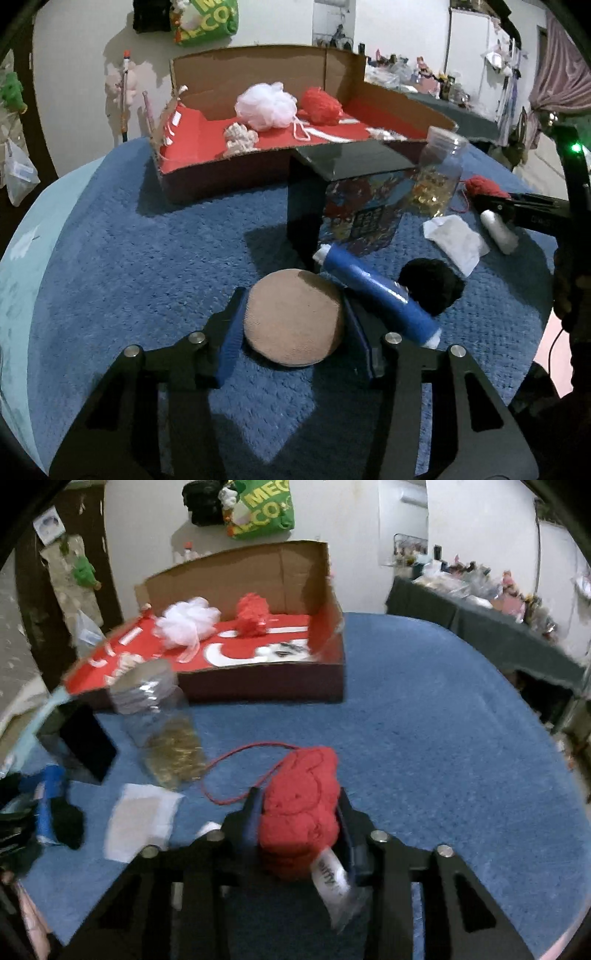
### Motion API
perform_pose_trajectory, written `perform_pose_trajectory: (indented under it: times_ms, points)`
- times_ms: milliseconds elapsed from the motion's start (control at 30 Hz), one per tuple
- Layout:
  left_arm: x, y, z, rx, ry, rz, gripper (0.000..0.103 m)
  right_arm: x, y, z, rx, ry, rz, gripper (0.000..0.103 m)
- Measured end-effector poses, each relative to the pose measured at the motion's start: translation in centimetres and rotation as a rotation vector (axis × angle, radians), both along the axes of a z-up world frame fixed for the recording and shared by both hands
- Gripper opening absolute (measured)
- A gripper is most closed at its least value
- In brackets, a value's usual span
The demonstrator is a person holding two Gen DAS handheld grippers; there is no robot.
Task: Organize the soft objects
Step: 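Grasp the tan round sponge pad with the left tool while the right tool grasps the red yarn ball, then carry the sponge pad in the left tool while the right tool carries the yarn ball toward the box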
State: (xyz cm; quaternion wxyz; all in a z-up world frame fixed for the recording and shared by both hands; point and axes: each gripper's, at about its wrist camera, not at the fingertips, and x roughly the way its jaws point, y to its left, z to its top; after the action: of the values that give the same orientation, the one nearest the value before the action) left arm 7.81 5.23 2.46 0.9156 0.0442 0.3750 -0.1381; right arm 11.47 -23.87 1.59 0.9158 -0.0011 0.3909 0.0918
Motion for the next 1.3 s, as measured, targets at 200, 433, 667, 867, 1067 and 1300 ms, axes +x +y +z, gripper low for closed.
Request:
perform_pose_trajectory:
  times_ms: [200, 433, 667, 867, 1067, 1300]
  points:
    - [-1.6, 0.6, 1.7, -0.025, -0.051, 0.03, 0.047, -2.6, 0.4, 2.6, 0.019, -0.113, 0.016, 0.039]
    - [-3.4, -0.5, 4.0, -0.073, -0.111, -0.022, 0.047, -5.4, 1.7, 5.3, 0.046, -0.189, 0.072, 0.039]
    - [-4.0, -3.8, 4.4, -0.102, -0.116, -0.117, 0.047, -7.6, 3.4, 5.9, 0.083, -0.204, 0.148, 0.039]
    - [-3.7, -6.4, 3.4, -0.113, -0.095, -0.175, 0.047, -8.5, 5.4, 4.6, 0.082, -0.193, 0.196, 0.039]
    - [-3.5, -7.1, 2.8, -0.107, -0.082, -0.178, 0.047, -8.2, 5.9, 3.1, 0.1, -0.152, 0.214, 0.039]
    - [-3.3, -6.7, 2.7, -0.115, -0.072, -0.155, 0.047, -8.2, 5.5, 2.6, 0.11, -0.131, 0.211, 0.039]
